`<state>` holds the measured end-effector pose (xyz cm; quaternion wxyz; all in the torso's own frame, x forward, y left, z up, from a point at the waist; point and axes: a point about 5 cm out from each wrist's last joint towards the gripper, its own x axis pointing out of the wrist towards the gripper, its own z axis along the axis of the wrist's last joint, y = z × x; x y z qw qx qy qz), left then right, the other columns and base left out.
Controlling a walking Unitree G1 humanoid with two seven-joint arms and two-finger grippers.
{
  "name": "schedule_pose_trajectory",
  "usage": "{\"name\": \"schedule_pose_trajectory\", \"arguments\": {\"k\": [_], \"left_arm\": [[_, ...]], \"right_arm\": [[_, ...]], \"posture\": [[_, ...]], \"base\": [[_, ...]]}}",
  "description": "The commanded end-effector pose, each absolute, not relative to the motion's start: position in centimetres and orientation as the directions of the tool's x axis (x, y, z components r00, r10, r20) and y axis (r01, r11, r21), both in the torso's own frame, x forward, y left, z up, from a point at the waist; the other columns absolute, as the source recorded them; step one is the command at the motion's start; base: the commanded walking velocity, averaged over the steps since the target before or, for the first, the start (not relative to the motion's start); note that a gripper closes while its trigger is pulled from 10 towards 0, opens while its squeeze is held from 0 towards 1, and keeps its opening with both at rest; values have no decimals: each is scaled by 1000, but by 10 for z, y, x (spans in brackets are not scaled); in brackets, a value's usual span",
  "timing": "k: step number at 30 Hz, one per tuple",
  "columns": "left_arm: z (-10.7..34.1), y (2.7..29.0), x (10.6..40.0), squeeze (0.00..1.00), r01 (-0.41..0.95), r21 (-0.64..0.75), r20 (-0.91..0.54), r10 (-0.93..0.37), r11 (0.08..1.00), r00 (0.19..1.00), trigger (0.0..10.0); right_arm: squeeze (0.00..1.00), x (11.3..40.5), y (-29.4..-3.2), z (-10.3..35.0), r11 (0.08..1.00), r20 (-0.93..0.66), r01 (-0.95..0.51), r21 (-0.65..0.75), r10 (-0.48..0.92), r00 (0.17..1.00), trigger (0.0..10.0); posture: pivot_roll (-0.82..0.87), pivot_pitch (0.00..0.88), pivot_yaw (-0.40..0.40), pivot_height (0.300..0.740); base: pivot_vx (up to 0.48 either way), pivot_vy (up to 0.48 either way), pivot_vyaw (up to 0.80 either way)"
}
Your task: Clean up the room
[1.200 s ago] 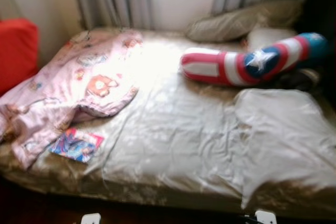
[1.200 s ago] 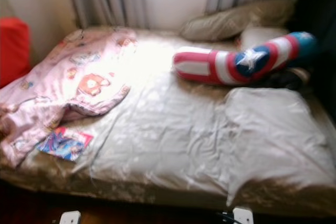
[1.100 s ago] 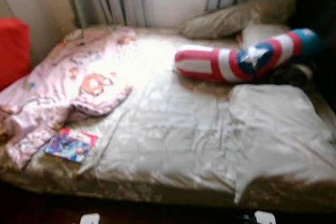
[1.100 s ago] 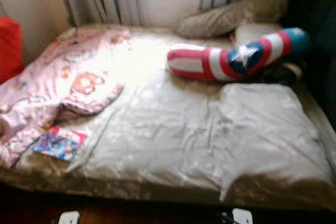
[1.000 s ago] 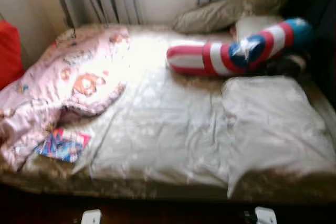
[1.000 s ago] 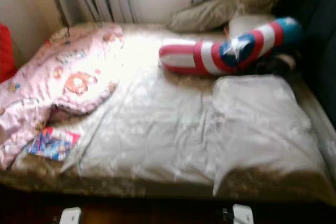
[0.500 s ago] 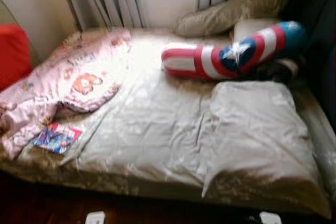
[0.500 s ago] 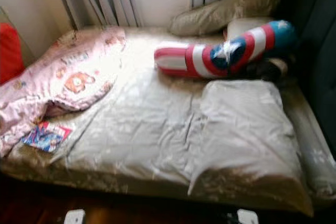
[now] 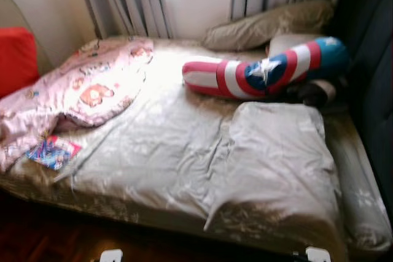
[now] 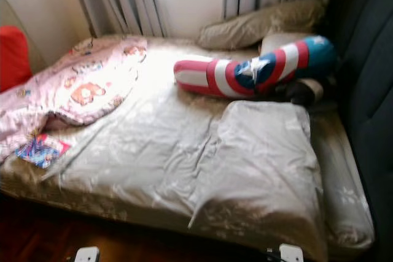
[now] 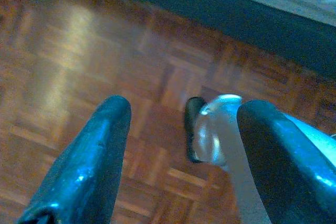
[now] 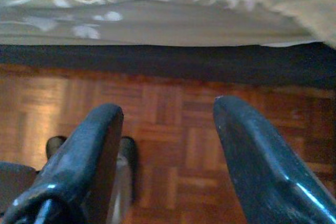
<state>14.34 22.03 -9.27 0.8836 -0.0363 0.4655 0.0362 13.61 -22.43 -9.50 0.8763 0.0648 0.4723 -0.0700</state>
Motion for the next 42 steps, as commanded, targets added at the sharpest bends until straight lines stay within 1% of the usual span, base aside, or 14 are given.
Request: {"name": "schedule_pose_trajectory", "arguments": {"k": [1,4,7,10,19,24,27,32,42], "left_arm": [[-94,224,138,0,-79,-13,-836,33,997,548,10000],[-94,224,138,0,-53,-5,-835,25,999,549,10000],[-94,223,139,0,-55,-5,-835,27,998,550,10000],[-94,221,139,0,-85,-15,-831,35,996,555,10000],[-95,217,138,0,-80,-20,-836,27,997,549,10000],[-96,218,136,0,-109,-31,-834,35,994,550,10000],[-96,218,134,0,-109,-25,-838,39,994,545,10000],[-96,218,136,0,-85,-17,-837,32,996,546,10000],[-96,212,139,0,-92,-34,-835,22,995,550,10000]], "right_arm": [[0,136,-222,-95,981,-838,185,53,-57,543,10000],[0,137,-223,-95,980,-836,189,54,-59,546,10000],[0,137,-223,-95,981,-835,189,55,-59,547,10000],[0,137,-224,-95,980,-834,192,54,-61,548,10000],[0,138,-224,-94,979,-832,197,54,-65,551,10000],[0,138,-225,-94,979,-833,197,53,-65,549,10000],[0,138,-225,-94,979,-835,199,52,-67,547,10000],[0,137,-225,-95,981,-840,189,47,-64,539,10000],[0,137,-224,-95,982,-843,182,49,-57,535,10000]], "posture": [[23,0,9,740],[23,0,4,740],[25,6,0,740],[25,17,-4,740],[21,31,-7,740],[22,34,-9,740],[23,34,-9,740],[22,35,-8,740],[25,31,-5,740]], "base": [[0,-315,0],[0,-311,0],[0,-305,0],[0,0,0],[0,0,0],[0,0,0],[0,450,0],[0,96,-700],[0,0,-752]]}}
